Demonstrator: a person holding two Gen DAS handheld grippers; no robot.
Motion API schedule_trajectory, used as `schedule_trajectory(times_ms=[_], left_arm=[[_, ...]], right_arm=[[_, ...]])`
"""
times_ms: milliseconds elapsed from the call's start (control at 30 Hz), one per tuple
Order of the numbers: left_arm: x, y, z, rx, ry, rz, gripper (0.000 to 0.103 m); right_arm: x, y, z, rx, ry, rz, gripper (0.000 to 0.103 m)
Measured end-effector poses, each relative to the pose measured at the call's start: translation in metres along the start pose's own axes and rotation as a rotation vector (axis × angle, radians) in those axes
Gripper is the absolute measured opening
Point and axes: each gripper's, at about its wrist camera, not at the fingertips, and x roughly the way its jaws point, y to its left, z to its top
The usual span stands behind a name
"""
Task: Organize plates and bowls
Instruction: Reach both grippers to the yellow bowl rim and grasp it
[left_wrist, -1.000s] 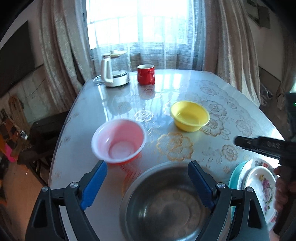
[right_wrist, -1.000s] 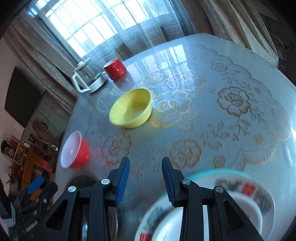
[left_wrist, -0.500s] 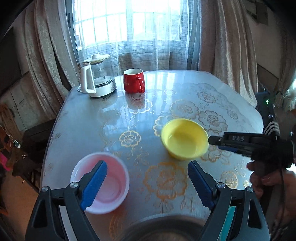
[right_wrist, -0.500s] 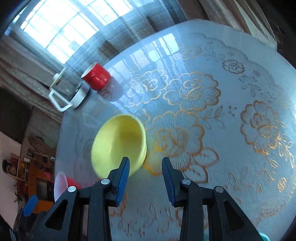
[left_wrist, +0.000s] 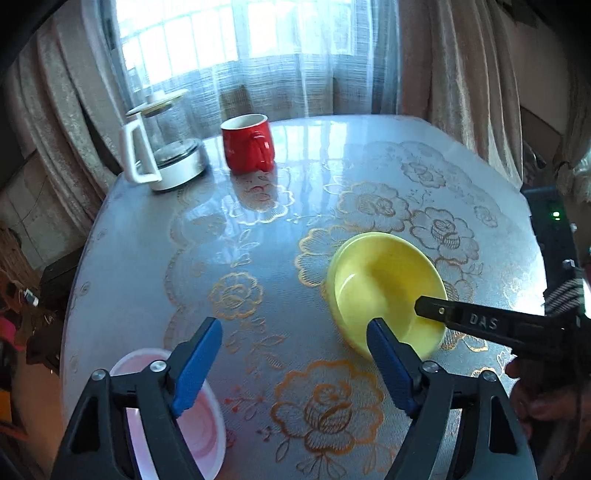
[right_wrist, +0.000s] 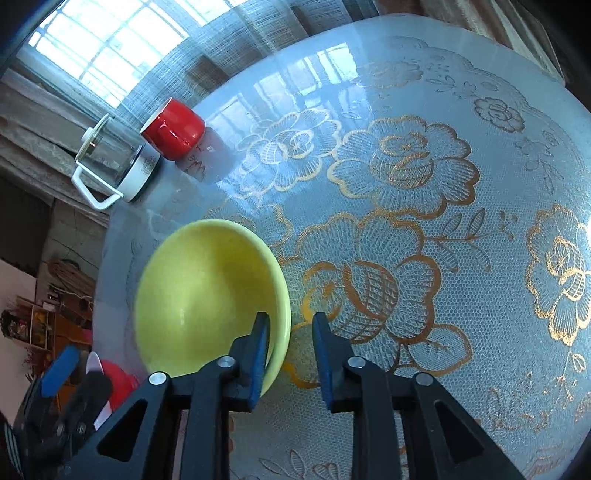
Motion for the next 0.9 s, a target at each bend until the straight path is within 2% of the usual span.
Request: schedule_trajectory(times_ms=[167,300,433,533,600,667,900], left_arm=[[0.018,-0.008,0.007,0.006,0.03,-0.012,0.076],[0.031,-0.014,0.006,0.017,0.069,-0.021,0.069],[0.034,-0.019,0.004,0.026,0.068,-0.018,0.067],[0.035,-0.023,0.004,0.046,0.065,-0.003,0.055],[0.037,-0.024,0.005,0.05,0.075,-0.019,0.046],[0.039,-0.026,0.006,0.051,0.084,-0.024,0.042],[0.042,-0.037,0.003,0.101,0.096,-0.02,0.018]], right_arm=[[-0.008,-0.013,-0.001,0.004,-0.009,0.012,0.018],[-0.012,-0.017,-0.003,-0.003,-0.007,0.009,0.017],[-0.013,-0.017,-0.004,-0.007,-0.009,0.0,0.017],[-0.014,-0.017,-0.005,-0.006,-0.011,-0.004,0.017],[-0.014,-0.016,-0.005,-0.008,-0.013,-0.001,0.017],[-0.013,-0.016,-0.005,-0.006,-0.014,0.01,0.017],[-0.015,-0.019,-0.008,0.002,-0.014,0.027,0.017]])
